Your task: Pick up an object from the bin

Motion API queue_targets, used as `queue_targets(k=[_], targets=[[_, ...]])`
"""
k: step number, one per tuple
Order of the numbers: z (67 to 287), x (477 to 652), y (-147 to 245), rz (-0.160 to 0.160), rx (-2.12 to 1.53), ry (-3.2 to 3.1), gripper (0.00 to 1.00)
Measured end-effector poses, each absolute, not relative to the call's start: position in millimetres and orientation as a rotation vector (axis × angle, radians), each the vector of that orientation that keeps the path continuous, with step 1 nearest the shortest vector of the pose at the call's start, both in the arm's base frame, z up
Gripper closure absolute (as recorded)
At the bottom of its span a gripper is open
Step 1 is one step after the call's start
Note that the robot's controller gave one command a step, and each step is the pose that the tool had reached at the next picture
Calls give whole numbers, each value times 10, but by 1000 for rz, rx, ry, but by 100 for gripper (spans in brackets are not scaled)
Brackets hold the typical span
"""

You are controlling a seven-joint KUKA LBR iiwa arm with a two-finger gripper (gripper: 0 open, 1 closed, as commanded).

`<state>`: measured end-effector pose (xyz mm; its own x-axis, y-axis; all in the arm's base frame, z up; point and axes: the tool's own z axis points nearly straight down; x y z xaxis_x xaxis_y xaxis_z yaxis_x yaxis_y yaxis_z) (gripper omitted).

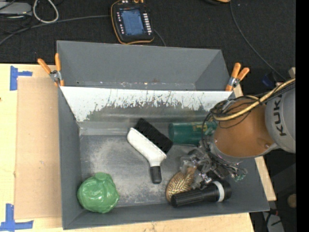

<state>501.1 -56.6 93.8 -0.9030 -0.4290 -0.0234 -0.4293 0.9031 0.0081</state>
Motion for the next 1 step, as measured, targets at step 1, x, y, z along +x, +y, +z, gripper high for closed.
queue_targets(k=[1], targets=[[938, 5012, -565, 20, -688, 3044, 100]])
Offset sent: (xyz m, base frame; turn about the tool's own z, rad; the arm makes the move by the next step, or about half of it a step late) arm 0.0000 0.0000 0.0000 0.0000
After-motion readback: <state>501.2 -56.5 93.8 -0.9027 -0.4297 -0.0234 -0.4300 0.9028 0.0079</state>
